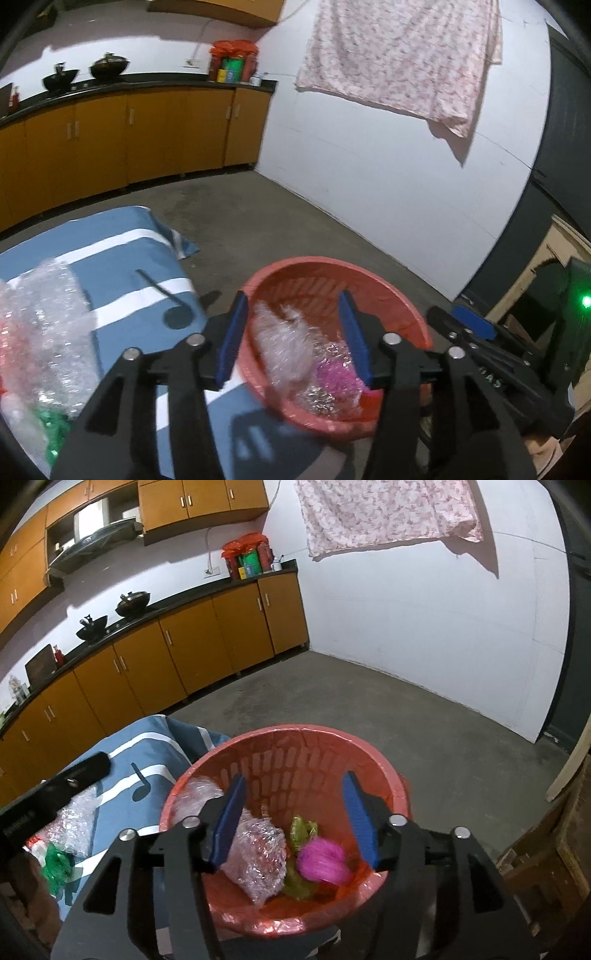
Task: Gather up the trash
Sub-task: 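Move both tools back toward the remaining bags on the table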
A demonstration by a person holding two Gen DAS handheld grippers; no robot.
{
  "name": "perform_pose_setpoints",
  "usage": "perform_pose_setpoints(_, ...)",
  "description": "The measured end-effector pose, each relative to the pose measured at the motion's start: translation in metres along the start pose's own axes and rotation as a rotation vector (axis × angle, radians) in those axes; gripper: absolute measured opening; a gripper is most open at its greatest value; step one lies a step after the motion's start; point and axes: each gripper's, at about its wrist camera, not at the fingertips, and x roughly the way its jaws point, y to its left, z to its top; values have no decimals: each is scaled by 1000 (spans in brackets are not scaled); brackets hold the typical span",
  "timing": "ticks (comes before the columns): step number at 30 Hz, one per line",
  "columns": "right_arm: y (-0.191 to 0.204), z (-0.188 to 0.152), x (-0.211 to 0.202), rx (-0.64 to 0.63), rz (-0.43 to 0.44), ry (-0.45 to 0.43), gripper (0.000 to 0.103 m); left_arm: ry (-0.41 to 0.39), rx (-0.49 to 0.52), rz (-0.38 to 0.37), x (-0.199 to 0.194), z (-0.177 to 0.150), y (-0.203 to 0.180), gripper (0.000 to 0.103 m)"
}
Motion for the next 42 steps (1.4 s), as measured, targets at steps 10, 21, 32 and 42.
perform_pose_setpoints(10, 22, -6, -13, -34, 24, -16, 68, -79, -15, 157, -61, -14, 30, 80)
perform_pose_setpoints(21, 93, -18, -21, -155, 149, -1, 68, -149, -85, 392, -145, -48, 103, 82)
perform_pose_setpoints(32, 176, -42, -19, -279, 287, 60, 68, -113, -212, 623, -205, -100, 187, 82)
perform_pose_setpoints(42, 278, -65, -18, -408, 451, 98, 60, -129, -296, 701, -240, -120, 223, 82)
